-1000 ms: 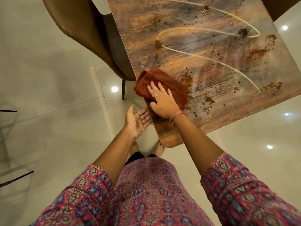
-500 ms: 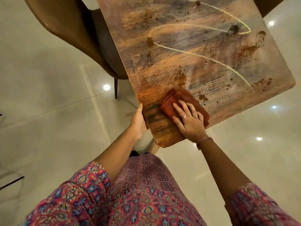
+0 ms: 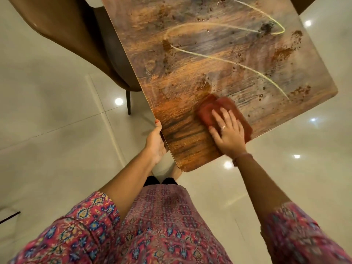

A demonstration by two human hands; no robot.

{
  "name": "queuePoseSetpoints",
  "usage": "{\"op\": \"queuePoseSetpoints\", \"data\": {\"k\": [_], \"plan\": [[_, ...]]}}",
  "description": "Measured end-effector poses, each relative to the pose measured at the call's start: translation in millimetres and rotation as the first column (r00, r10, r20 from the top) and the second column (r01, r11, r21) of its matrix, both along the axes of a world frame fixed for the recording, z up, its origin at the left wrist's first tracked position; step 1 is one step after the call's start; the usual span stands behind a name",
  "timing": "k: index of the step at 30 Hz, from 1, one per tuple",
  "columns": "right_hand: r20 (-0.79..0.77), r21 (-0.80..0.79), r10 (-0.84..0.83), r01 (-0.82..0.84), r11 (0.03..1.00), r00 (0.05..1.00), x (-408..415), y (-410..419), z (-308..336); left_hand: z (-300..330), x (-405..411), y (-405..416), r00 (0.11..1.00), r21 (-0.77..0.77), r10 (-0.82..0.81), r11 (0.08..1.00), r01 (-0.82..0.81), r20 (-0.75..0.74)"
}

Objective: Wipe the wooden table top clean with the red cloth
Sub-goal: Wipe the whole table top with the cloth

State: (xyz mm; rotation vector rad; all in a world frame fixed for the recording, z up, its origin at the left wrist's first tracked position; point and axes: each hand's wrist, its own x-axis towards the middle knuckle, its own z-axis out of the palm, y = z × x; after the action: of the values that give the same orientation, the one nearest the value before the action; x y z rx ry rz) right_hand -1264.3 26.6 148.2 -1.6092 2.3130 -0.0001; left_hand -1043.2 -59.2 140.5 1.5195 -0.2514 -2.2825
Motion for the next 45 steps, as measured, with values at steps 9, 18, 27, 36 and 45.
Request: {"op": "queuePoseSetpoints", "data": {"k": [9,18,27,36,45], "plan": [[0.004,-0.038,0.253,-0.252,0.967,0.968,67.9,9.8,-10.6,-10.9,11.7,-1.5,0.994,0.053,-0.014,0.998,0.02,-0.104],[-0.039,-0.049,-0.28,0.278,0.959,0.959,9.7,-108.2,-5.8,-19.4,11.5,-1.4,0.99,0.093,0.065,0.994,-0.054,-0.124],[0.003,-0.012,0.528,-0.528,0.849,0.849,49.6,-53.4,-8.8,-21.6,12.0,-9.3,0.975,0.18,0.128,0.979,-0.095,-0.179],[-0.025,-0.061,0.292,-0.293,0.954,0.956,113.7,-158.8,-13.2,-15.5,10.4,-12.2,0.961,0.244,0.208,0.956,-0.161,-0.181],[0.016,-0.034,0.475,-0.475,0.88,0.88,113.4,-113.3,-9.9,-11.2,12.1,-14.8,0.969,0.287,0.204,0.945,-0.158,-0.14]]}}
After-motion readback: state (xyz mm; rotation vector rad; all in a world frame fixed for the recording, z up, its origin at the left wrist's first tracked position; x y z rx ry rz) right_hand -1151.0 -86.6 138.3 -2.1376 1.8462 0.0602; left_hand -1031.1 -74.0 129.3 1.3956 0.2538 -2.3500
